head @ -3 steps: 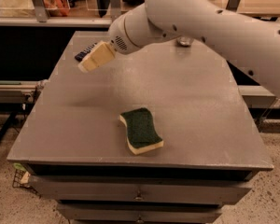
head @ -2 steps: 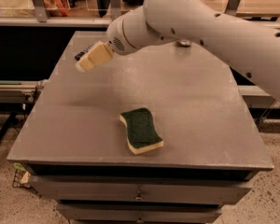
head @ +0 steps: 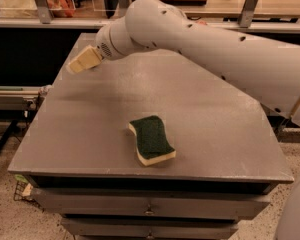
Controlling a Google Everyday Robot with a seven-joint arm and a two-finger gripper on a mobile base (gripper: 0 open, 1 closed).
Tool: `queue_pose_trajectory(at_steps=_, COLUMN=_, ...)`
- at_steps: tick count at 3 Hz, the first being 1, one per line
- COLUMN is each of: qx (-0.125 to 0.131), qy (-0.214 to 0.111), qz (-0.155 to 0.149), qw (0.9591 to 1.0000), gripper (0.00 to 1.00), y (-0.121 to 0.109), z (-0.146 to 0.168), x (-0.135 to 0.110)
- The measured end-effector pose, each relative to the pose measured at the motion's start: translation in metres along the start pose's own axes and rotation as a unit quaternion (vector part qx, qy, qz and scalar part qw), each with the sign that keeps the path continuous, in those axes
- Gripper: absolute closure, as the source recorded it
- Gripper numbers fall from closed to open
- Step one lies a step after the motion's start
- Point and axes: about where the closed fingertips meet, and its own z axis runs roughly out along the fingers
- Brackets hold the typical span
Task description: Move rxbar blueberry near sponge
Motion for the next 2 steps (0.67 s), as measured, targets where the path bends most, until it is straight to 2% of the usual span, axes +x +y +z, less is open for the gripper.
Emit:
queue_pose_trajectory(at_steps=1, qx=0.012, qy=-0.004, qz=0.005, qw=0.9999, gripper=0.00, y=-0.010, z=0.027, x=-0.004)
queue_pose_trajectory(at_steps=2, qx=0.017, qy=0.006, qz=-0.002, qw=0.9998, gripper=0.00, y=-0.013, z=0.053, x=-0.002)
